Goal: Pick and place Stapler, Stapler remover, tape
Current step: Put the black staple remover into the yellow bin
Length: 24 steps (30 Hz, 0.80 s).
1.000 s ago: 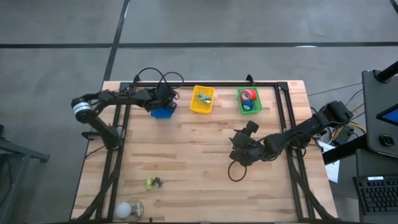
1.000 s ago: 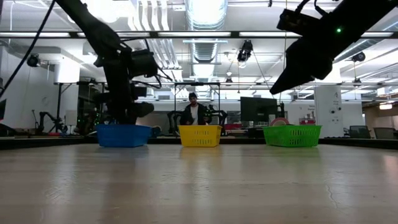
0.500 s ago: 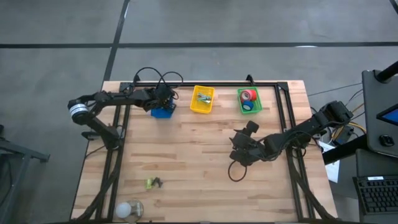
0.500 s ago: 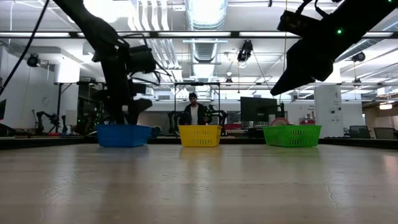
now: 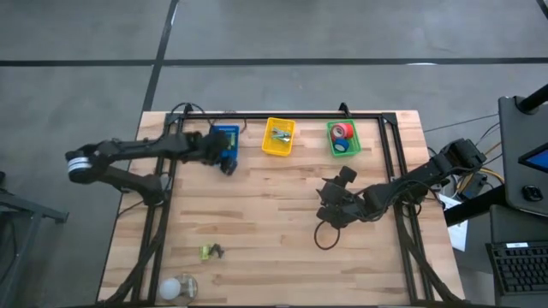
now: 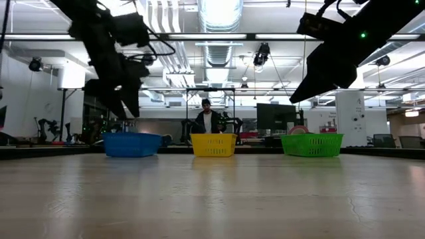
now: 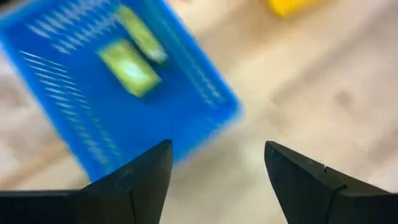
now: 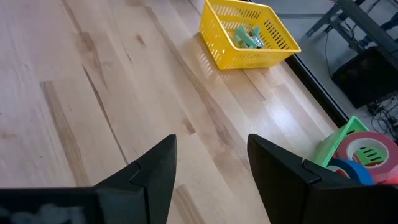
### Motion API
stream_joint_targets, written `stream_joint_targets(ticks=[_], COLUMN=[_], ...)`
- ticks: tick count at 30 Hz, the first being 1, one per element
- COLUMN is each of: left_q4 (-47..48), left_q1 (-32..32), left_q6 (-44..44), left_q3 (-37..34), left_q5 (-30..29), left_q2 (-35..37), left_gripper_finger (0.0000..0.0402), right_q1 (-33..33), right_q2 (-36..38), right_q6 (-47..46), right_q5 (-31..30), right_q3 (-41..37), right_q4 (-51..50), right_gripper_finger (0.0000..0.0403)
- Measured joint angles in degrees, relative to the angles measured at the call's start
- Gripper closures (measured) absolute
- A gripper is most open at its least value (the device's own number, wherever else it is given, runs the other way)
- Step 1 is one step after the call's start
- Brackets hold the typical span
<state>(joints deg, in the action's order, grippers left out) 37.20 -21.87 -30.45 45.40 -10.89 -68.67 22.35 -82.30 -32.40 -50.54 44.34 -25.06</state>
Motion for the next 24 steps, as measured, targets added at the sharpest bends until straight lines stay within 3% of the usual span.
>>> stream_joint_targets(ticks=[7, 14, 24], left_q4=[1.4, 1.6, 1.5], left_q1=[19.1, 38.2, 54.7], left_q6=[-9.9, -22.9, -43.9], left_q3=[-3.3, -4.5, -3.8], left_q5=[2.5, 4.4, 9.0], left_q2=[5.2, 4.7, 1.1], left_gripper_finger=[0.0145, 0.0145, 0.0156], right_q1=[0.0, 0.0, 0.0], right_q2=[0.0, 0.0, 0.0], right_q6=[0.0, 0.0, 0.0], right_q5=[0.0, 0.0, 0.0], right_q3=[0.0, 0.0, 0.0], right_q4=[0.0, 0.1, 0.2], right_gripper_finger=[0.0211, 0.0211, 0.0211])
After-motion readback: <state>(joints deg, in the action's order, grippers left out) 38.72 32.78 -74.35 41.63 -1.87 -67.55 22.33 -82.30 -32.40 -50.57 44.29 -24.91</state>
